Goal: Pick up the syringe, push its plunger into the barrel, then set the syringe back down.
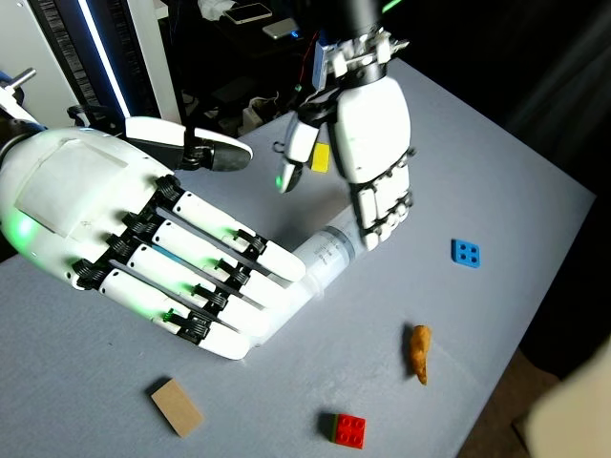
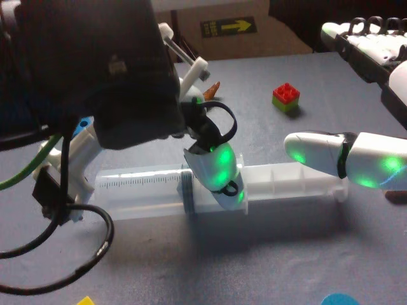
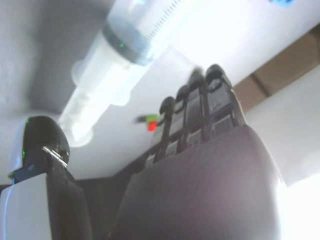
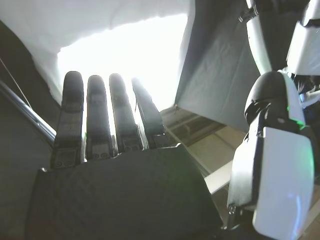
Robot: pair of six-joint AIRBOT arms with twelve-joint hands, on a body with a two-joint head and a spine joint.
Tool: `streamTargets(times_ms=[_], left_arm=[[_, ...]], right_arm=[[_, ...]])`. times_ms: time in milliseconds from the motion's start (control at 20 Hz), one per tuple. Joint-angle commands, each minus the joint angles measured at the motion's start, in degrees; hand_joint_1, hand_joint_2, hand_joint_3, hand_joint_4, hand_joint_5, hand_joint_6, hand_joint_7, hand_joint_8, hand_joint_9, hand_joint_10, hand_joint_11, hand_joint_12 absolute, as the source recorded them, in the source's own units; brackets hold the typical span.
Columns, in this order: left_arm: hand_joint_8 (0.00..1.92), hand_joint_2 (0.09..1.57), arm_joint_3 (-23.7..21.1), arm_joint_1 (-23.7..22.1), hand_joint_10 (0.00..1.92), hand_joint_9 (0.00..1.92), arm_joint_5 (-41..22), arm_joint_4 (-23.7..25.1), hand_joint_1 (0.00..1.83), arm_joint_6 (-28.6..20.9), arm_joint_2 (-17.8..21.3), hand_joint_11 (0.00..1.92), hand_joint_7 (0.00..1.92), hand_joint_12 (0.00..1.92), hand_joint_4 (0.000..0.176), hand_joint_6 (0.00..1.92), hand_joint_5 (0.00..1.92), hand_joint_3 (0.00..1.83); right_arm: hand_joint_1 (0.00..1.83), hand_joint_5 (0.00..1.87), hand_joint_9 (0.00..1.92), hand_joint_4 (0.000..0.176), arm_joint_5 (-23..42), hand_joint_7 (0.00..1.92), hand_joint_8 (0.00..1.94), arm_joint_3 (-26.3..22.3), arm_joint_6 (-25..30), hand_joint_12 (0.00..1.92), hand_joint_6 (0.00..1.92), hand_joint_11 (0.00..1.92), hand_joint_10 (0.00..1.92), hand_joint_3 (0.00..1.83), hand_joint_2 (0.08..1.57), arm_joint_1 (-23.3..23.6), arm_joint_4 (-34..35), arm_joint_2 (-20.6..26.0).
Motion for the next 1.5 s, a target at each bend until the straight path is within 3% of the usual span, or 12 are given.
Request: streamTargets(times_ms=[0, 100, 250, 350, 400, 600, 900, 1250, 1450], left_arm=[[0.00, 1.06, -0.1, 0.0, 0.00, 0.00, -0.9, 4.0, 0.59, -0.4, -0.3, 0.00, 0.00, 0.00, 0.000, 0.00, 0.00, 0.01], [0.00, 1.07, -0.1, 1.1, 0.00, 0.00, -2.2, 5.0, 0.55, -0.8, -0.4, 0.00, 0.00, 0.00, 0.000, 0.00, 0.00, 0.02], [0.00, 1.08, -0.1, 2.3, 0.00, 0.00, -3.3, 5.0, 0.53, -0.6, -0.4, 0.00, 0.00, 0.00, 0.000, 0.00, 0.00, 0.01], [0.00, 1.07, 0.0, 2.7, 0.00, 0.00, -4.2, 4.9, 0.54, -0.1, -0.4, 0.00, 0.00, 0.00, 0.000, 0.00, 0.00, 0.00], [0.00, 1.03, 0.0, 2.8, 0.00, 0.00, -4.4, 4.9, 0.68, 0.0, -0.4, 0.00, 0.00, 0.00, 0.000, 0.00, 0.00, 0.00], [0.00, 1.07, 0.0, 3.1, 0.00, 0.00, -5.4, 4.9, 0.59, -0.1, -0.6, 0.00, 0.00, 0.00, 0.000, 0.00, 0.00, 0.01], [0.00, 1.07, 0.1, 3.9, 0.00, 0.00, -6.7, 5.8, 0.62, -0.2, -0.7, 0.00, 0.00, 0.00, 0.000, 0.00, 0.00, 0.00], [0.00, 1.05, 0.2, 4.6, 0.00, 0.00, -7.7, 7.1, 0.65, -0.4, -0.8, 0.00, 0.00, 0.00, 0.000, 0.00, 0.00, 0.00], [0.00, 1.04, 0.7, 5.1, 0.00, 0.00, -8.4, 7.4, 0.66, -0.5, -1.5, 0.00, 0.00, 0.00, 0.000, 0.00, 0.00, 0.00]], right_arm=[[0.25, 0.10, 0.08, 0.000, 5.7, 0.08, 0.00, 0.2, 0.2, 0.31, 0.00, 0.00, 0.00, 0.00, 0.85, 0.3, -3.7, 0.3], [0.20, 0.11, 0.09, 0.000, 5.7, 0.09, 0.00, 0.4, 0.2, 0.34, 0.00, 0.00, 0.00, 0.00, 0.86, 0.1, -3.7, 0.3], [0.19, 0.13, 0.13, 0.000, 5.7, 0.12, 0.00, 0.4, 0.2, 0.57, 0.00, 0.00, 0.01, 0.00, 0.86, 0.0, -3.7, 0.3], [0.19, 0.14, 0.13, 0.000, 5.7, 0.12, 0.00, 0.5, 0.2, 0.58, 0.01, 0.00, 0.01, 0.00, 0.87, -0.1, -3.7, 0.3], [0.17, 0.13, 0.12, 0.000, 5.7, 0.12, 0.00, 0.6, 0.2, 0.53, 0.00, 0.00, 0.00, 0.00, 0.86, -0.1, -3.7, 0.3], [0.15, 0.12, 0.13, 0.000, 5.8, 0.12, 0.00, 0.7, 0.2, 0.67, 0.01, 0.00, 0.00, 0.00, 0.86, -0.3, -3.7, 0.2], [0.16, 0.14, 0.14, 0.000, 6.0, 0.15, 0.00, 0.8, 0.3, 0.59, 0.00, 0.00, 0.00, 0.00, 0.84, -0.3, -3.7, 0.2], [0.17, 0.19, 0.20, 0.000, 6.0, 0.20, 0.01, 1.0, -0.9, 0.70, 0.01, 0.00, 0.01, 0.00, 0.86, -0.9, -3.9, 0.2], [0.17, 0.16, 0.16, 0.000, 6.1, 0.17, 0.00, 1.0, -0.8, 0.59, 0.00, 0.00, 0.00, 0.00, 0.86, -0.9, -3.9, 0.2]])
